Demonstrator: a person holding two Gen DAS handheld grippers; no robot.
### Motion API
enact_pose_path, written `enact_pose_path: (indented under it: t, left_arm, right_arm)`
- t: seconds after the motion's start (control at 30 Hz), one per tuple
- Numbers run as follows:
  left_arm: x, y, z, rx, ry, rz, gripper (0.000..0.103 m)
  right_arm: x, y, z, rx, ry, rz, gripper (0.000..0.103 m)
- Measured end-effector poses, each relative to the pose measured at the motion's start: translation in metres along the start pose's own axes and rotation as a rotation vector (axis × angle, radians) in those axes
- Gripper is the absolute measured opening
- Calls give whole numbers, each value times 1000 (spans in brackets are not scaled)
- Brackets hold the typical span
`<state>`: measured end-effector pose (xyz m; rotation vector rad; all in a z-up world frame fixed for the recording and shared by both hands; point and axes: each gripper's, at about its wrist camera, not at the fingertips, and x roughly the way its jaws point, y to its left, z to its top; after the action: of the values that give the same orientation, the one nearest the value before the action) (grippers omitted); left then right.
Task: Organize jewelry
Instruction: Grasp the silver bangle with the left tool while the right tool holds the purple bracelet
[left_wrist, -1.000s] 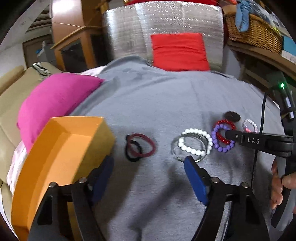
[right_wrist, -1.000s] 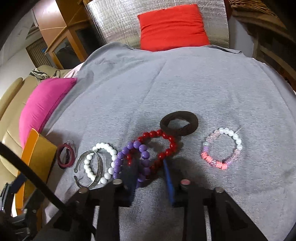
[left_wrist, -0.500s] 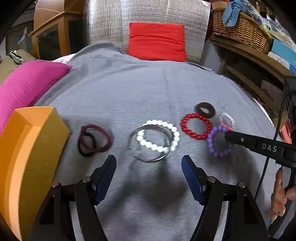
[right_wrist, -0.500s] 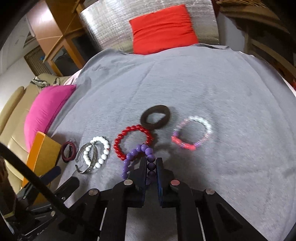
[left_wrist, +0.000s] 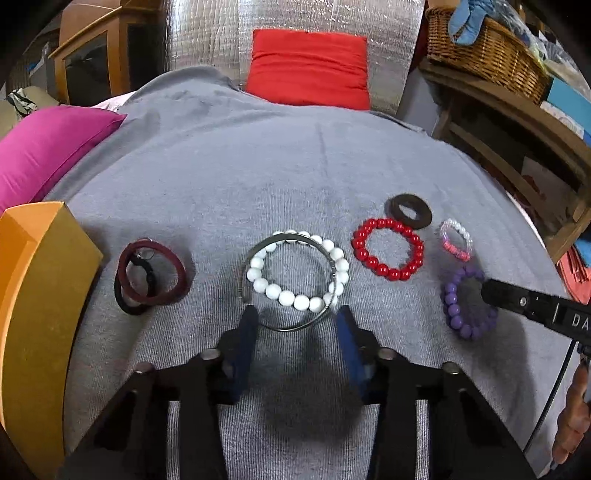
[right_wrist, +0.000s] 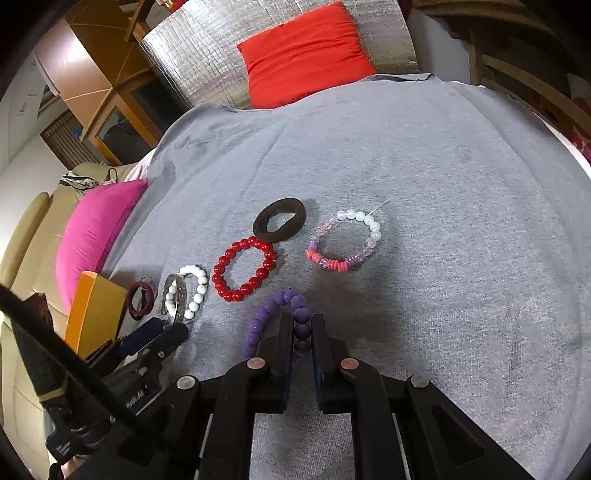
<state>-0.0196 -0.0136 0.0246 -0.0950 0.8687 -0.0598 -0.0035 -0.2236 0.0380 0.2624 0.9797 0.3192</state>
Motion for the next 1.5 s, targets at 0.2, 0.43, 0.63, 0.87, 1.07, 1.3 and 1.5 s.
enact_pose_path:
  t: [0.2, 0.43, 0.63, 0.87, 1.07, 1.3, 1.5]
  left_arm:
    - [0, -5, -2, 28, 10, -66, 9]
    - [-15, 1, 2, -13, -34, -52, 26]
    - [-12, 7, 7, -44, -88, 0, 78]
    - [19, -2, 11, 14, 3, 36, 78]
    - [22, 1, 13, -5, -11, 12, 78]
    - [21, 7, 14, -31, -25, -20, 62]
    - [16, 9, 13, -29, -25, -17, 61]
  right_arm:
    - [-1, 0, -2, -4, -2, 0, 11]
    - [-3, -1, -2, 0, -5, -1, 11]
    - [1, -3, -2, 4, 1, 1, 11]
    - [1, -4, -4, 0, 4, 4, 11]
    - [-1, -5, -5, -5, 1, -2, 11]
    - [-2, -5, -6, -10, -1, -8, 11]
    - [-3, -2, -5, -13, -6, -9, 11]
